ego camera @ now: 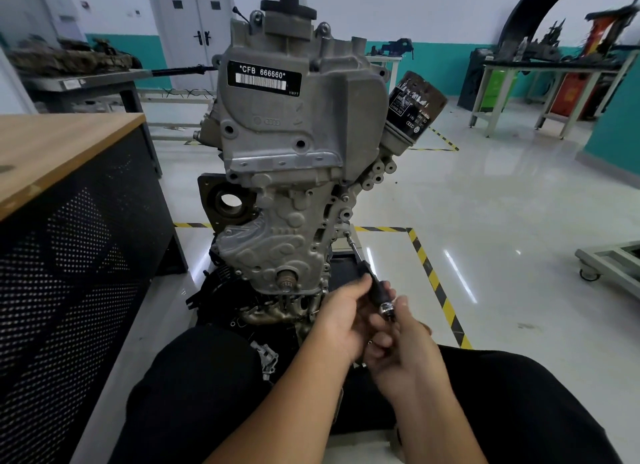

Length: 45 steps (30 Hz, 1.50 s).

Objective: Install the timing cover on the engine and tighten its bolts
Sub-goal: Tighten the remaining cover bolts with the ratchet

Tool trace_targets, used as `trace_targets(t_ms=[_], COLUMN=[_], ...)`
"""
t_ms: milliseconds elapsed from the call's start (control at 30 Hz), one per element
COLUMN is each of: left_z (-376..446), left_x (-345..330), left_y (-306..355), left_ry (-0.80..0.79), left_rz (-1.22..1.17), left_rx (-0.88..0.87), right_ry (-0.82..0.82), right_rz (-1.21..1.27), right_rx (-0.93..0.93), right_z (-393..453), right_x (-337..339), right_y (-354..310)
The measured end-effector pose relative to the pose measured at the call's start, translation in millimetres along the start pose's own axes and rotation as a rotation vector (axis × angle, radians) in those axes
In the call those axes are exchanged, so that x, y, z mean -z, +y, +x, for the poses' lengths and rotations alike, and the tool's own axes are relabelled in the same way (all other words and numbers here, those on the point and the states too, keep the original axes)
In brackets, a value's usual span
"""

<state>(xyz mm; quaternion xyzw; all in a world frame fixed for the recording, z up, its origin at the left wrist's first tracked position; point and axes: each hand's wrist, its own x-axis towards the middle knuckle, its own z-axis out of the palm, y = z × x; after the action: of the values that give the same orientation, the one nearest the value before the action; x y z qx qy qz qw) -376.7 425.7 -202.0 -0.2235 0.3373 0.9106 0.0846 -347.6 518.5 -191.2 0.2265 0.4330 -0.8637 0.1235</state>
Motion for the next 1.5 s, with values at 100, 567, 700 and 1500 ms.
trace_targets(t_ms=[100, 567, 700, 1500], left_z=[4.0, -0.5, -0.1, 8.3], left_x=[1.3, -1.4, -1.6, 11.4], left_y=[-3.4, -2.7, 0.8, -7.2], left_ry=[0.056, 0.108, 0.053, 0.047], left_rz=[0.057, 0.003, -0.121, 0.138], left_rx=[-0.111, -0.127, -0.028, -0.156], right_ry=[0.11, 0.054, 0.15, 0.242], right_rz=[-0.405, -0.624, -0.933, -0.68], right_rx=[0.33, 0.347, 0.642, 0.465], right_z=[4.4, 6.4, 6.2, 13.4], right_x=[3.9, 3.8, 2.0, 5.4], right_y=[1.5, 13.4, 19.2, 16.6])
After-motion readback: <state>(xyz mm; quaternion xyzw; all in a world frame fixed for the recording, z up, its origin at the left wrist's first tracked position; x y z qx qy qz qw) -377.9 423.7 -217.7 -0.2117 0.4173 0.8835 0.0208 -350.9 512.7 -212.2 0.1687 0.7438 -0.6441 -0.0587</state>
